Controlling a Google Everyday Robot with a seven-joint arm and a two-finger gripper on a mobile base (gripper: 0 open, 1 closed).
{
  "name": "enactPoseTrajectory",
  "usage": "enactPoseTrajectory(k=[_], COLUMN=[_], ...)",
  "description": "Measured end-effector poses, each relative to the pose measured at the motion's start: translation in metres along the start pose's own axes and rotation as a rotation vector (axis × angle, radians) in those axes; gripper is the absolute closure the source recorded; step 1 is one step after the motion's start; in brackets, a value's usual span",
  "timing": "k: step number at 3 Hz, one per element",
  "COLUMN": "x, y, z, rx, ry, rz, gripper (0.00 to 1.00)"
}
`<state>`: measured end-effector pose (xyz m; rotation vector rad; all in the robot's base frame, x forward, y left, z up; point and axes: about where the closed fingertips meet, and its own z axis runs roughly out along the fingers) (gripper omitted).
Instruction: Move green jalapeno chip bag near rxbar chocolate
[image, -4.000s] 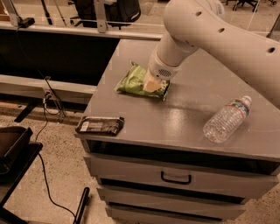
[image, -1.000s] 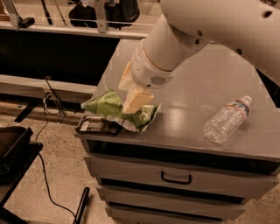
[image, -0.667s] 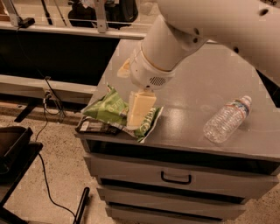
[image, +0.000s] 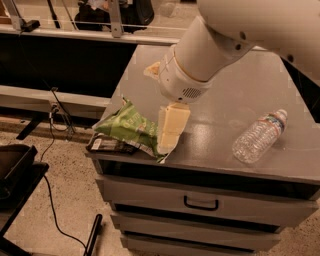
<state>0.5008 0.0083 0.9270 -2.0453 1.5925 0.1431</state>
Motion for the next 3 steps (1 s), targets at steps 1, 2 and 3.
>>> enactPoseTrajectory(k=[1, 2, 3], x=[0.021, 0.041, 0.043], y=[0.003, 0.003, 0.004], z=[-0.027, -0.048, -0.051], rx=[0.058, 0.073, 0.075], ry=[-0.017, -0.040, -0.044], rz=[0.028, 0.063, 0.067], gripper=[0.00, 0.00, 0.00])
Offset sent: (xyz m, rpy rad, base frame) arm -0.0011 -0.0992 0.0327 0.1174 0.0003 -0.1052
